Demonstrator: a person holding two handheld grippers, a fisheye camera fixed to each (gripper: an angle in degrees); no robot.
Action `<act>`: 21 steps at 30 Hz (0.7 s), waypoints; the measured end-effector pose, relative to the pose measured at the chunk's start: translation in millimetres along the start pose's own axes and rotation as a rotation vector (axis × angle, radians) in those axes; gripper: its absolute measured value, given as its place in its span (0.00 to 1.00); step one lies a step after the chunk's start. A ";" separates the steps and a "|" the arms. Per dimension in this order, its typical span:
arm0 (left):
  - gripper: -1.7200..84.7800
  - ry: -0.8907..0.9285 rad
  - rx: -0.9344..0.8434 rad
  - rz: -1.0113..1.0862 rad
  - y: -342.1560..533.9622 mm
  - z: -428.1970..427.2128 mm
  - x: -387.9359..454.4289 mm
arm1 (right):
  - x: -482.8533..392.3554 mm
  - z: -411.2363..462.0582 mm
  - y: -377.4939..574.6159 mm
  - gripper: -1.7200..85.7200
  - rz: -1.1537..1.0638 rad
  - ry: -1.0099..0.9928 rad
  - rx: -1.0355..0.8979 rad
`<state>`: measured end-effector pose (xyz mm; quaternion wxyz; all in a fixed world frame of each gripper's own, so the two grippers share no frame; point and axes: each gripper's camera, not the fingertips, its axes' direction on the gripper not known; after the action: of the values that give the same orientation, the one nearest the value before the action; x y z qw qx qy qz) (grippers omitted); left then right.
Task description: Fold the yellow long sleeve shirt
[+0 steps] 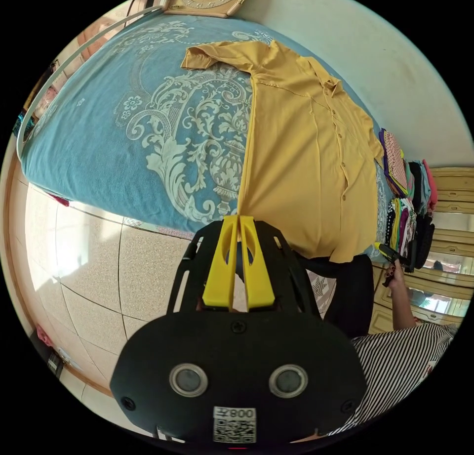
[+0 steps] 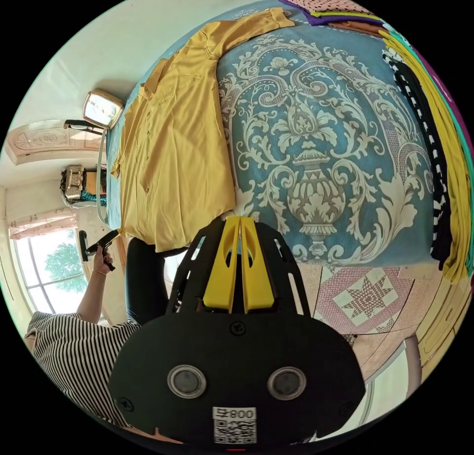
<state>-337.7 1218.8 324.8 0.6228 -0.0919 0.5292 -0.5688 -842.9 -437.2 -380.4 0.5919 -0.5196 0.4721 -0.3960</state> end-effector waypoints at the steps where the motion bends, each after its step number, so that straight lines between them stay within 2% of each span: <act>1: 0.03 -0.013 -0.004 0.006 -2.4 1.3 0.2 | 4.0 0.3 3.5 0.02 0.014 -0.018 0.002; 7: 0.03 -0.037 -0.006 0.002 -22.0 15.6 4.7 | 5.2 -9.1 2.5 0.03 0.001 -0.018 0.076; 11: 0.03 -0.051 -0.026 0.013 -37.6 29.7 11.3 | -12.4 -16.1 -12.9 0.07 -0.052 0.065 0.139; 15: 0.02 -0.045 -0.035 0.011 -49.5 43.5 15.7 | -20.8 2.1 -30.2 0.08 -0.074 0.067 0.078; 21: 0.03 -0.047 -0.043 0.024 -66.3 66.8 27.0 | -20.5 14.5 -36.0 0.04 -0.061 0.108 0.062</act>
<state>-332.8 1142.2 385.5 0.6395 -0.1121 0.5277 -0.5477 -833.0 -419.3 -341.6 0.5691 -0.4931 0.4746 -0.4558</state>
